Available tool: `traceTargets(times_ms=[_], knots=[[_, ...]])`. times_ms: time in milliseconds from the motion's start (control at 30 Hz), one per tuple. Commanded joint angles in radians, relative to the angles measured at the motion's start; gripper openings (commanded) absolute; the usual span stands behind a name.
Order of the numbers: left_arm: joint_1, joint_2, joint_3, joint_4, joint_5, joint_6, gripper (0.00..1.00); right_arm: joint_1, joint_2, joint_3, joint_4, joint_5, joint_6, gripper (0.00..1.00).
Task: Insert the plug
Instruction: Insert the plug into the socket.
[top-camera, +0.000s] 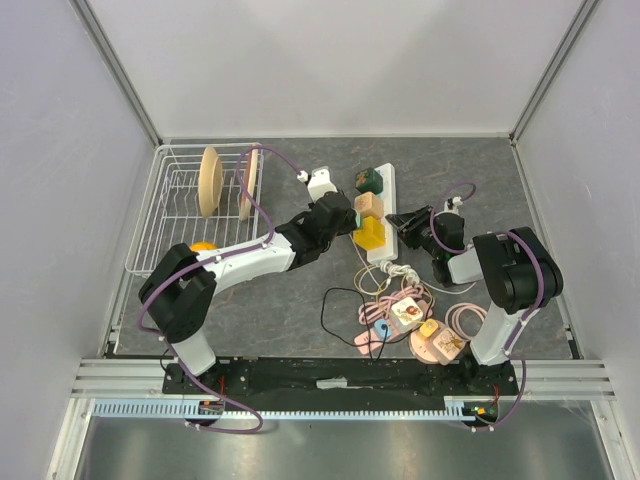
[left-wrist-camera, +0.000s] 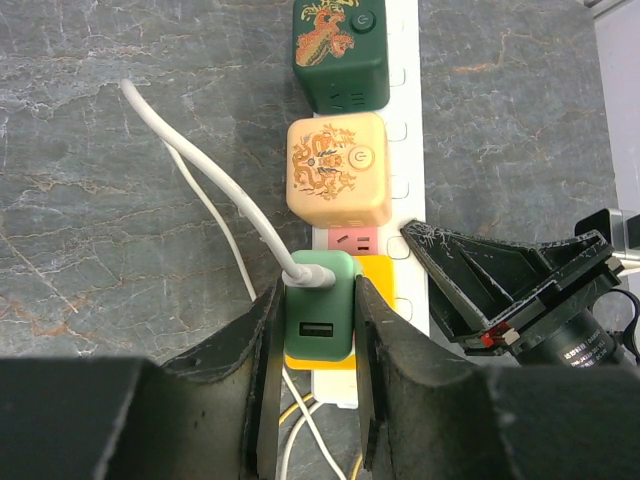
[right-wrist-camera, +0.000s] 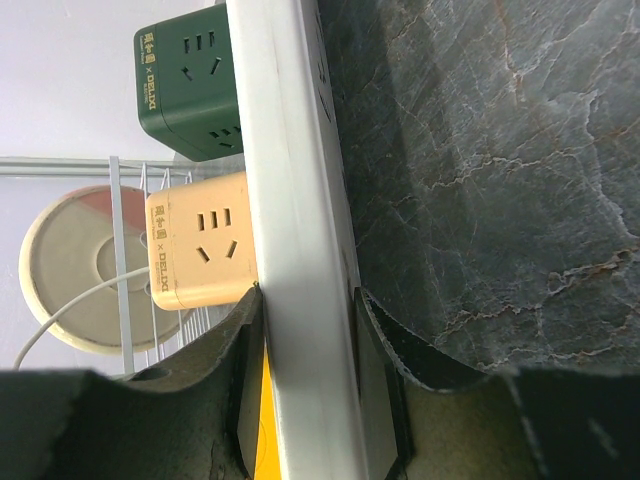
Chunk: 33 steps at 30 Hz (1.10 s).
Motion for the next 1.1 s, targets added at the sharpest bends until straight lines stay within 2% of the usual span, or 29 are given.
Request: traceTargets(times_ms=[0,800,1000,1067], knots=[[-0.002,0.008,-0.002,0.045,-0.043,-0.045,0.02,0.005,0.020,-0.021,0.002,0.001,0.027,0.00],[-0.012,0.033,-0.005,0.048,0.003,-0.087,0.02,0.005,0.025,-0.021,0.011,-0.007,0.032,0.00],[-0.028,0.069,0.012,0.020,0.006,-0.087,0.02,0.005,0.008,-0.021,-0.052,-0.012,0.017,0.00],[-0.032,0.077,0.004,0.014,0.025,-0.111,0.02,0.003,0.006,-0.030,-0.052,-0.025,0.056,0.00]])
